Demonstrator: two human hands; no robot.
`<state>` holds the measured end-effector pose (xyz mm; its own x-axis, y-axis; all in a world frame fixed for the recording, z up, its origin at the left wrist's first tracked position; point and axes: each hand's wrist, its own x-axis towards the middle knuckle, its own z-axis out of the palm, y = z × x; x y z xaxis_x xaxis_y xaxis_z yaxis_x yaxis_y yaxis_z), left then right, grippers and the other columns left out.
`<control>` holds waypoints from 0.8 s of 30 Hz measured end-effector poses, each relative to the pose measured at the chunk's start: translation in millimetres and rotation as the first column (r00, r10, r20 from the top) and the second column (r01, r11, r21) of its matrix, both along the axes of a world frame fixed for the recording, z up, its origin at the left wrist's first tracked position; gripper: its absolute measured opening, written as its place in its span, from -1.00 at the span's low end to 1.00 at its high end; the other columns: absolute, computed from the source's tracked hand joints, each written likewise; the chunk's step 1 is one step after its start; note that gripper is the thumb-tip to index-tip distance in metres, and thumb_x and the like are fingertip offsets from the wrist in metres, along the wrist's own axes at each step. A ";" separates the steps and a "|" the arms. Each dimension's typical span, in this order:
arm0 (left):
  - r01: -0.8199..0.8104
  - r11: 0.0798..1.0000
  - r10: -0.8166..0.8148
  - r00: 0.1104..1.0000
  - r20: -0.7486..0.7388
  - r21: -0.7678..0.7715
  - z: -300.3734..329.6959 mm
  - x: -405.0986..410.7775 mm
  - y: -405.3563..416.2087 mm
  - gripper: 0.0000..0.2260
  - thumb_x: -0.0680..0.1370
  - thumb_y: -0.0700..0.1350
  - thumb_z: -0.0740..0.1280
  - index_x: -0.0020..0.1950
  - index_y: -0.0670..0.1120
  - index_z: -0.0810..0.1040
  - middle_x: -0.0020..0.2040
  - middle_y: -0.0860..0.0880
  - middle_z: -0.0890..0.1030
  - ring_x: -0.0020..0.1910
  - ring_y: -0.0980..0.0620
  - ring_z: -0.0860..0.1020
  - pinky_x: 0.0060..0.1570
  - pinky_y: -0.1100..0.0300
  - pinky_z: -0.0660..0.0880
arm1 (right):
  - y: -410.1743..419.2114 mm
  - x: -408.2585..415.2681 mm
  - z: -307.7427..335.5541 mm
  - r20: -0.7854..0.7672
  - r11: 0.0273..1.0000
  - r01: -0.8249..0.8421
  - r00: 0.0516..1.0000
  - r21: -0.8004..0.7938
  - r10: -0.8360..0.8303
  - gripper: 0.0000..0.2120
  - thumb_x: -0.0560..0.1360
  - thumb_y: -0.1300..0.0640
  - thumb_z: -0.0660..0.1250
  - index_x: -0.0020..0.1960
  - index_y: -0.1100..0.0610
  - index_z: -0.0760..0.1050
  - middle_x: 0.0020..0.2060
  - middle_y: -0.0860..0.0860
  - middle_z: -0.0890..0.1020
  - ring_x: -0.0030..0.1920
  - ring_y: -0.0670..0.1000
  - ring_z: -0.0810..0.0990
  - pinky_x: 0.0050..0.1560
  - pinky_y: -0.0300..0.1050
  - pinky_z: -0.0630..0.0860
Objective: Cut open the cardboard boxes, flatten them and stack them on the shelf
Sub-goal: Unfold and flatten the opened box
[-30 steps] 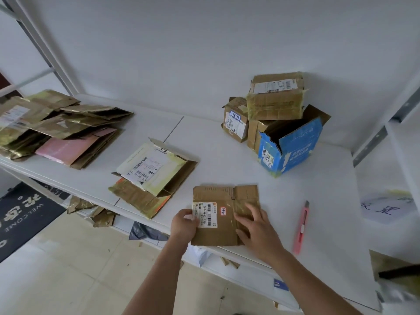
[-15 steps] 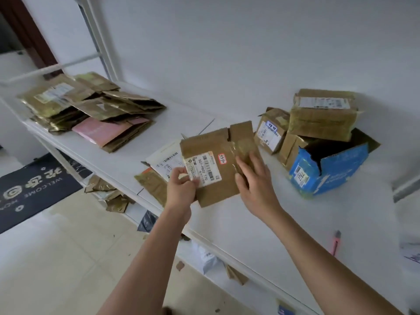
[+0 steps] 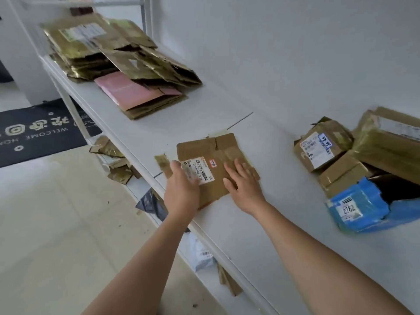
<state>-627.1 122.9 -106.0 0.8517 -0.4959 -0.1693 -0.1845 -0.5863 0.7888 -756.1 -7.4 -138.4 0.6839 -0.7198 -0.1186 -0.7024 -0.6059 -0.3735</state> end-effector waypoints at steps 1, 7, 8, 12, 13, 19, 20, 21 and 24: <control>0.047 0.988 -0.082 0.968 0.237 0.149 1.7 -4.1 -3.3 -0.54 0.53 -0.16 0.39 0.27 -0.03 0.19 0.17 -0.08 0.44 0.07 -0.07 0.45 -0.06 0.11 0.41 | -2.9 -0.6 -0.4 -0.012 1.000 -0.012 1.000 0.006 0.012 -0.50 0.66 -0.14 0.04 0.58 -0.17 0.06 0.60 -0.05 -0.04 0.59 0.00 -0.14 0.53 -0.02 -0.17; 0.435 0.841 -0.540 0.680 0.495 0.321 -13.8 6.2 -31.6 -0.51 0.65 -0.11 0.16 0.58 0.00 0.15 0.63 -0.05 -0.09 0.59 -0.11 -0.17 0.55 0.01 -0.15 | -17.6 -7.3 -5.8 -0.009 0.996 -0.082 0.997 0.038 0.082 -0.50 0.65 -0.18 0.04 0.57 -0.22 0.04 0.60 -0.13 -0.09 0.58 -0.08 -0.18 0.49 -0.06 -0.16; 0.445 0.819 -0.572 0.677 0.463 0.361 -21.5 8.5 -34.3 -0.52 0.69 0.01 0.03 0.61 0.00 0.04 0.63 -0.06 -0.16 0.59 -0.09 -0.26 0.55 0.02 -0.26 | -19.4 -9.1 -6.8 -0.005 0.994 -0.095 0.995 0.046 0.096 -0.49 0.65 -0.19 0.04 0.56 -0.23 0.03 0.59 -0.15 -0.11 0.57 -0.12 -0.20 0.48 -0.09 -0.18; 0.363 0.835 -0.542 0.677 0.498 0.414 -40.5 6.3 -36.1 -0.46 0.67 0.15 -0.13 0.63 0.02 -0.05 0.60 -0.22 -0.19 0.57 -0.18 -0.28 0.52 0.01 -0.35 | -15.5 -11.6 -13.7 -0.050 0.994 -0.110 0.993 -0.004 0.110 -0.50 0.64 -0.23 -0.10 0.55 -0.30 -0.10 0.55 -0.27 -0.25 0.42 -0.34 -0.43 0.42 -0.18 -0.38; 0.359 0.840 -0.534 0.682 0.500 0.407 -41.8 5.5 -36.0 -0.46 0.67 0.15 -0.11 0.62 0.02 -0.03 0.59 -0.25 -0.18 0.57 -0.20 -0.27 0.50 0.00 -0.38 | -13.3 -11.6 -15.3 -0.057 0.994 -0.107 0.993 -0.027 0.105 -0.50 0.63 -0.24 -0.14 0.55 -0.31 -0.13 0.53 -0.29 -0.28 0.40 -0.35 -0.46 0.40 -0.20 -0.42; 0.370 0.851 -0.519 0.699 0.491 0.373 -42.6 8.2 -37.1 -0.47 0.67 0.16 -0.04 0.62 0.04 0.06 0.60 -0.28 -0.06 0.59 -0.24 -0.15 0.50 0.00 -0.33 | -12.7 -10.1 -15.6 -0.028 0.995 -0.085 0.996 -0.052 0.083 -0.54 0.66 -0.18 -0.11 0.55 -0.30 -0.05 0.57 -0.23 -0.17 0.52 -0.24 -0.30 0.46 -0.10 -0.32; 0.376 0.849 -0.522 0.704 0.483 0.370 -42.4 9.4 -37.5 -0.47 0.67 0.16 -0.04 0.62 0.04 0.05 0.60 -0.27 -0.07 0.59 -0.23 -0.16 0.49 0.01 -0.33 | -13.0 -9.3 -14.4 -0.031 0.996 -0.080 0.996 -0.048 0.078 -0.55 0.66 -0.18 -0.10 0.55 -0.30 -0.03 0.57 -0.23 -0.15 0.53 -0.21 -0.26 0.49 -0.03 -0.25; 0.385 0.843 -0.530 0.709 0.466 0.374 -41.7 10.9 -38.0 -0.47 0.67 0.16 -0.05 0.62 0.05 0.03 0.60 -0.26 -0.09 0.59 -0.22 -0.18 0.49 0.02 -0.34 | -13.2 -8.3 -12.0 -0.045 0.996 -0.076 0.996 -0.036 0.075 -0.55 0.66 -0.18 -0.10 0.54 -0.30 -0.01 0.58 -0.22 -0.14 0.54 -0.19 -0.24 0.50 0.02 -0.21; 0.422 0.799 -0.583 0.720 0.377 0.429 -35.0 14.7 -39.5 -0.46 0.67 0.18 -0.09 0.63 0.07 -0.05 0.60 -0.24 -0.17 0.58 -0.20 -0.24 0.49 0.01 -0.34 | -14.6 -4.5 -0.1 -0.119 0.997 -0.076 0.990 0.013 0.077 -0.54 0.66 -0.17 -0.07 0.55 -0.28 -0.01 0.58 -0.21 -0.14 0.56 -0.12 -0.21 0.51 0.07 -0.18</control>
<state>-612.4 83.3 -141.1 0.4974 -0.8670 -0.0306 -0.8148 -0.4790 0.3266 -760.6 -22.0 -138.5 0.7178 -0.6643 -0.2086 -0.6938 -0.6571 -0.2948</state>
